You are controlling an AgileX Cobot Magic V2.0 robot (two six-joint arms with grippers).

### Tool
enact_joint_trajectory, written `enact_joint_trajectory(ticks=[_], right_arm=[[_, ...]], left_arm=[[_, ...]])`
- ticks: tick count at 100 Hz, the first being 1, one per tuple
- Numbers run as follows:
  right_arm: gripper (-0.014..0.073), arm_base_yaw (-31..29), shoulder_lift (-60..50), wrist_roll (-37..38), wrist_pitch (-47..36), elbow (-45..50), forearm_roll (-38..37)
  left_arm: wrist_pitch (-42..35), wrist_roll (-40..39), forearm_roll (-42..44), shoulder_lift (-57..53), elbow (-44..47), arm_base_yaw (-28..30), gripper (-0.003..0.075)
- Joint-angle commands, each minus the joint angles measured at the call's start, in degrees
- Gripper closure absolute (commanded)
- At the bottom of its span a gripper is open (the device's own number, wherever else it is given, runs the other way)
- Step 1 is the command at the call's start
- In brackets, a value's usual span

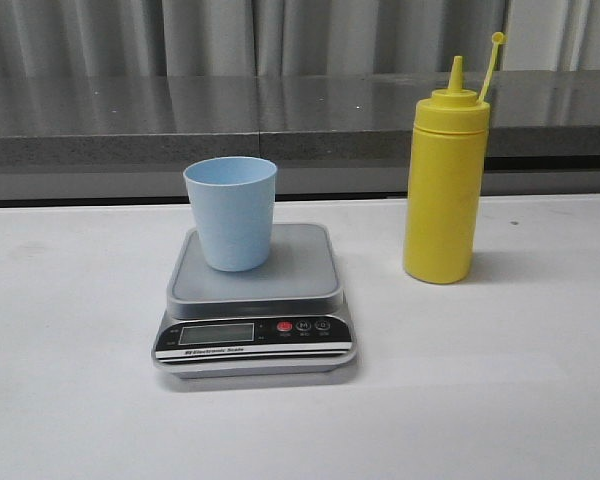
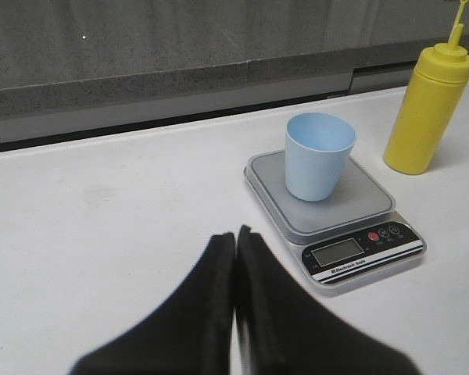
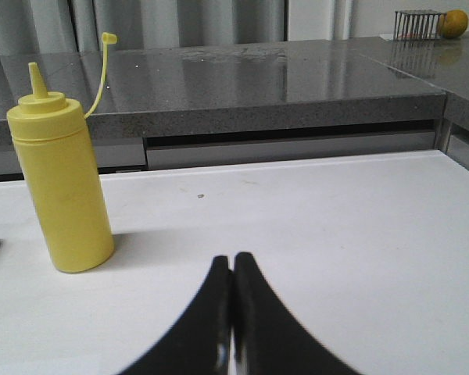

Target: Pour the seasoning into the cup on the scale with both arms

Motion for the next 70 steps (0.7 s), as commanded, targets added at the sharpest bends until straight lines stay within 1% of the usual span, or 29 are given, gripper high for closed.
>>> enact_joint_trajectory(ticks=[1, 62, 70], right_arm=[[0.0662, -0.4, -1.3, -0.7, -4.1, -0.8, -0.2], [0.0662, -0.4, -1.3, -0.7, -4.1, -0.8, -0.2], [0.0662, -0.4, -1.3, -0.7, -4.1, -0.8, -0.2]], left_arm=[[-4.0, -0.2, -0.7, 0.5, -1.5, 0.1, 0.0740], [-4.0, -0.2, -0.7, 0.5, -1.5, 0.1, 0.0740], [-4.0, -0.2, 0.5, 0.5, -1.5, 0.1, 0.0740]])
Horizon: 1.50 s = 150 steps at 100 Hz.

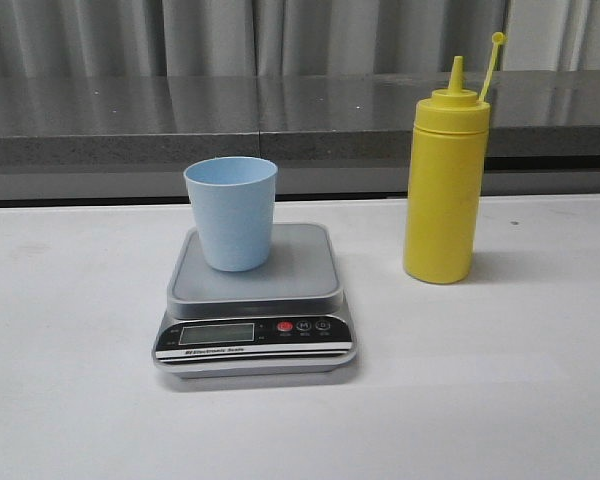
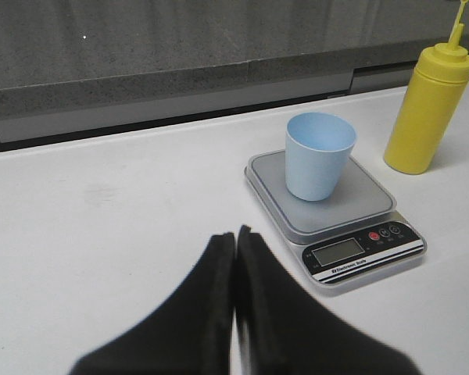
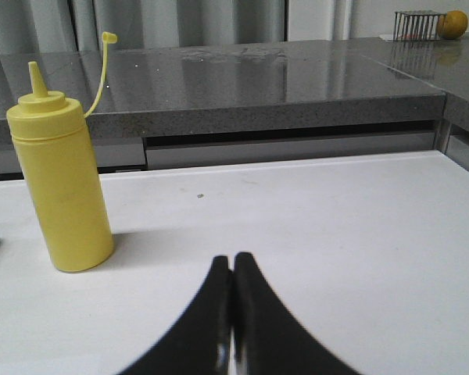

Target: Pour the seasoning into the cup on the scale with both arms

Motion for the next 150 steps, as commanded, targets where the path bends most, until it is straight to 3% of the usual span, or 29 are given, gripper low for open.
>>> enact_joint_trajectory(ticks=[1, 26, 41, 71, 109, 150], right_arm=[[0.0662, -0.4, -1.3, -0.5, -4.1, -0.8, -0.2], [0.0662, -0.4, -1.3, -0.5, -4.1, -0.8, -0.2], [0.0662, -0.4, -1.3, -0.5, -4.1, -0.8, -0.2], [0.0662, -0.4, -1.3, -0.5, -4.1, -0.8, -0.2], [0.0662, -0.4, -1.3, -0.5, -4.1, -0.8, -0.2], [0.0662, -0.4, -1.3, -0.5, -4.1, -0.8, -0.2]], left_arm=[[-4.0, -0.2, 0.6, 0.4, -1.5, 0.1, 0.0740], [-10.9, -0.2, 6.1, 0.4, -0.3, 1.8, 0.0740], [-20.1, -0.2, 5.6, -1.3, 5.3, 5.8, 0.0740], [-30.7, -0.2, 5.6, -7.9, 17.4, 12.4, 0.0740], [-34.7, -6.4, 9.6, -16.4, 29.4, 13.6, 0.0740], [-32.9, -6.3, 9.6, -16.4, 29.4, 13.6, 0.0740]])
